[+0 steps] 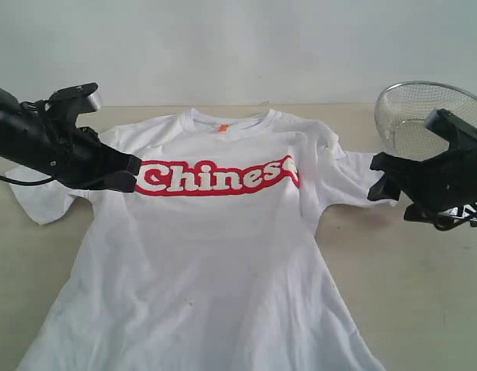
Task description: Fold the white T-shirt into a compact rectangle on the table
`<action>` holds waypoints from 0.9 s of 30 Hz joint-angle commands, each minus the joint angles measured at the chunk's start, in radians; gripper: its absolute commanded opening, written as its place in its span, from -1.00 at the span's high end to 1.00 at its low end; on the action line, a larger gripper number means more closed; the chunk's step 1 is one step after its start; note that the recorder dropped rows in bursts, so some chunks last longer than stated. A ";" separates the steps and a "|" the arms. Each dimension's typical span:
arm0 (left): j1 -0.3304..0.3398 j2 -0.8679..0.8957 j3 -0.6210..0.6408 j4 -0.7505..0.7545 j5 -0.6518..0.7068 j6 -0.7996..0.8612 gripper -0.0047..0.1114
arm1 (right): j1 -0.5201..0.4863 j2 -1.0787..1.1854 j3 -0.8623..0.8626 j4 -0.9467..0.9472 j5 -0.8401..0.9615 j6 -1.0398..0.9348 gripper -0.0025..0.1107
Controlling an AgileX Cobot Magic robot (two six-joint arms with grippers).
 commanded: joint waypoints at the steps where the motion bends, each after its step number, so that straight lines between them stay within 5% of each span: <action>1: -0.003 -0.009 0.003 -0.011 -0.006 0.006 0.84 | -0.003 0.061 -0.041 0.001 0.012 0.029 -0.09; 8: -0.003 -0.009 0.003 -0.011 -0.006 0.010 0.84 | -0.003 0.139 -0.105 0.041 0.019 0.029 0.01; 16: -0.003 -0.009 0.003 -0.011 -0.006 0.010 0.84 | 0.005 0.190 -0.186 0.049 0.022 -0.032 0.96; 27: -0.003 -0.009 0.003 -0.011 0.007 0.010 0.84 | 0.210 0.189 -0.237 0.041 -0.010 -0.159 0.96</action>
